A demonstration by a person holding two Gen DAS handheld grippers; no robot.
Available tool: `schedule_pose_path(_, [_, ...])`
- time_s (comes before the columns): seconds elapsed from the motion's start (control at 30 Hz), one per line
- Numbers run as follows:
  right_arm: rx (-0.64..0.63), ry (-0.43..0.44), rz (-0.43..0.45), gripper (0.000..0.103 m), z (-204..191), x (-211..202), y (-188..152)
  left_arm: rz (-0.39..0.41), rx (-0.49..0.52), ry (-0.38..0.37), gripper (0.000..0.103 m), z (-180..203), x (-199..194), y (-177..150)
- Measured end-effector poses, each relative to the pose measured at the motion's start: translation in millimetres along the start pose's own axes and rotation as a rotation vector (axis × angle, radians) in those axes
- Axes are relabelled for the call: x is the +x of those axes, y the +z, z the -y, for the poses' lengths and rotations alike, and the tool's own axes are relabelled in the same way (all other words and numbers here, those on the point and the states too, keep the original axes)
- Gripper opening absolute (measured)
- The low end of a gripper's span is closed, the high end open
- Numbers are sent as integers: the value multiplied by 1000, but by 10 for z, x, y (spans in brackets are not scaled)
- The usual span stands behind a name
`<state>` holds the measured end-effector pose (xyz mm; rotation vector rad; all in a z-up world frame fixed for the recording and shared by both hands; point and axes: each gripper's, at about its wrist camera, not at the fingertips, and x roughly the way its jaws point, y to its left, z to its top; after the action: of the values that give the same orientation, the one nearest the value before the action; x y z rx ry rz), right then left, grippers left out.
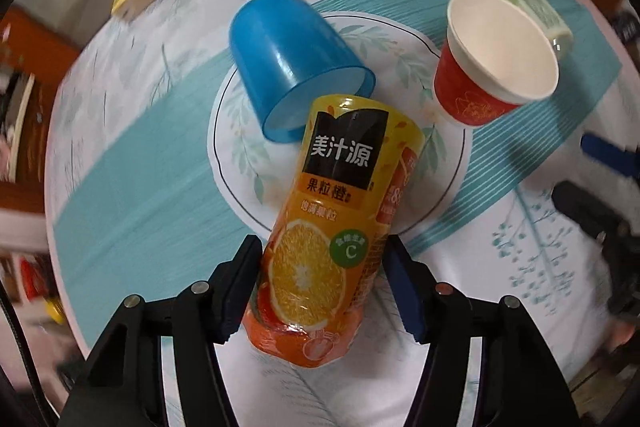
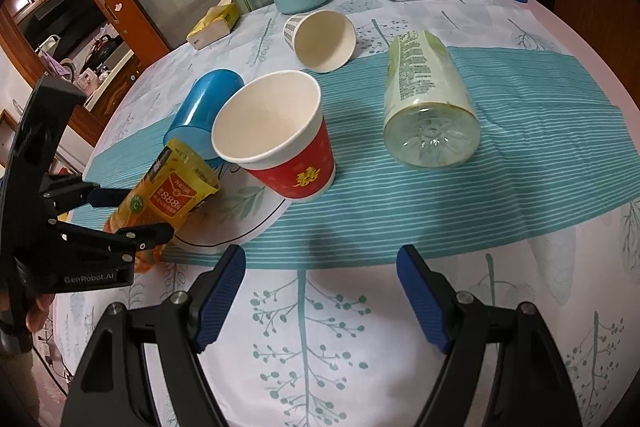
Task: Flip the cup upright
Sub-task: 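Lift the bottle with the left tool, set it down nearer, open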
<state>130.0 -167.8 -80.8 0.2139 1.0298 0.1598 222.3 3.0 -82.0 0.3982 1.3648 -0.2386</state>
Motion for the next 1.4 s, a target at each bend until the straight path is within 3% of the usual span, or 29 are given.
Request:
schedule_pose_path(0.4, [30,11,41,79,135,-330,-102,-36,-340,-248,60,163,-352,-302])
schedule_pose_path(0.7, [54,-1,45,79,295,-491,-279,-61,-589,-458,60,343,-237,-698])
schedule_pose_path(0.93, [59,-8,32,79,338,-526,-411,-92,-735,-489,60,330,-17,-945])
schedule_pose_path(1.23, [57,-15,10,79,342,-509,-499,-79,-775,-496,62,385,39,-947])
schedule_pose_path(1.4, [54,-14,11,79,334,-522,-517,-77,-761,-495,71,387,70,-939])
